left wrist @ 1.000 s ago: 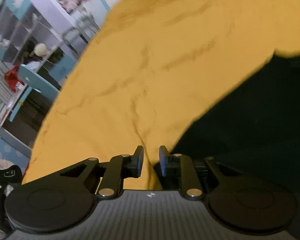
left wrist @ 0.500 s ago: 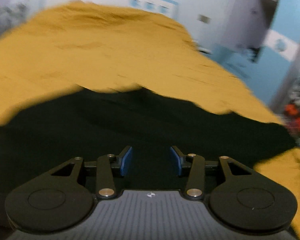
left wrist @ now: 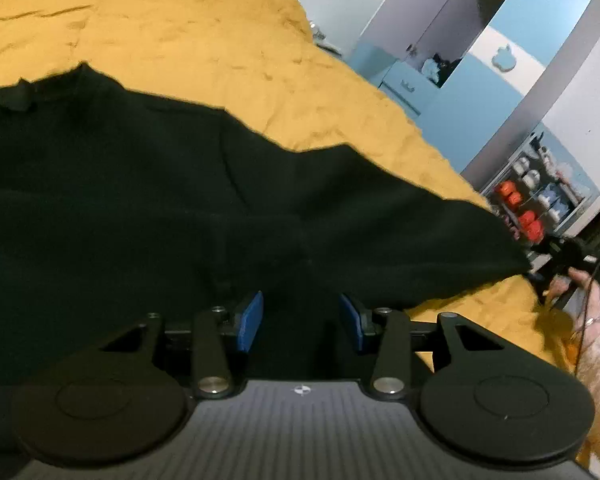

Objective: Fold small clothes

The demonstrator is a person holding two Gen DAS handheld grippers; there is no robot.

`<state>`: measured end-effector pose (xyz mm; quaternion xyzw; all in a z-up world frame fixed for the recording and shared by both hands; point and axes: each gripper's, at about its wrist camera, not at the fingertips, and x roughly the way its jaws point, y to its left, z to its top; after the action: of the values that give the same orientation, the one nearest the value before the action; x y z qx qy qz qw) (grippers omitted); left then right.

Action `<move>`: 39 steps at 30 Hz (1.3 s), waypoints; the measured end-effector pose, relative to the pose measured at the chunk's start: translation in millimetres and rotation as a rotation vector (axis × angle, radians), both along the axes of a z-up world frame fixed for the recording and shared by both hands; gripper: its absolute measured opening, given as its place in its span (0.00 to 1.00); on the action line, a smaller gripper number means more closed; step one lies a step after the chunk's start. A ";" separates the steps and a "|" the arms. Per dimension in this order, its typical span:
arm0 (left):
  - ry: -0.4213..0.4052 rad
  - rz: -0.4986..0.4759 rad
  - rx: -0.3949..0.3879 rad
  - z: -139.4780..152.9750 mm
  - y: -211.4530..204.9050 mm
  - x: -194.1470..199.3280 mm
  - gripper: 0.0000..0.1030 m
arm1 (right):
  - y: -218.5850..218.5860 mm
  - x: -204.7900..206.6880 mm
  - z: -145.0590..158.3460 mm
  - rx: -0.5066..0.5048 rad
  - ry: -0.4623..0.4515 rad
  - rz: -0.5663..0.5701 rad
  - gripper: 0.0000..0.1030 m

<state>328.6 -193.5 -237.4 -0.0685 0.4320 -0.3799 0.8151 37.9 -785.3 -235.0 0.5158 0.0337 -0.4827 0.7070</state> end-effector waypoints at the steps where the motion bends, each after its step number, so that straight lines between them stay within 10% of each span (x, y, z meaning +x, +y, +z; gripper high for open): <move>1: 0.001 0.005 0.002 -1.2 2.4 -4.0 0.50 | -3.6 1.1 0.0 0.000 -0.001 0.002 0.25; 3: 0.002 0.010 0.000 -3.7 2.6 -7.0 0.50 | -5.4 2.8 1.6 -0.005 0.014 0.025 0.05; 12: 0.007 0.060 -0.113 30.6 29.7 -9.6 0.50 | 49.9 25.5 99.9 -0.245 -0.080 0.218 0.04; 23: -0.030 0.270 -0.133 72.1 179.3 -34.3 0.50 | 278.5 147.5 188.3 -0.341 -0.315 0.787 0.03; 34: 0.014 0.559 -0.141 58.1 298.3 -50.2 0.50 | 536.0 250.1 88.0 -0.204 -0.228 1.253 0.05; 39: 0.064 0.670 -0.146 39.9 328.9 -44.2 0.50 | 587.2 264.3 23.9 -0.094 -0.060 1.355 0.33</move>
<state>284.3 135.4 -197.6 -0.2768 0.3827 -0.1185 0.8734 302.3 -198.1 -211.1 0.3625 0.3090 0.0804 0.8756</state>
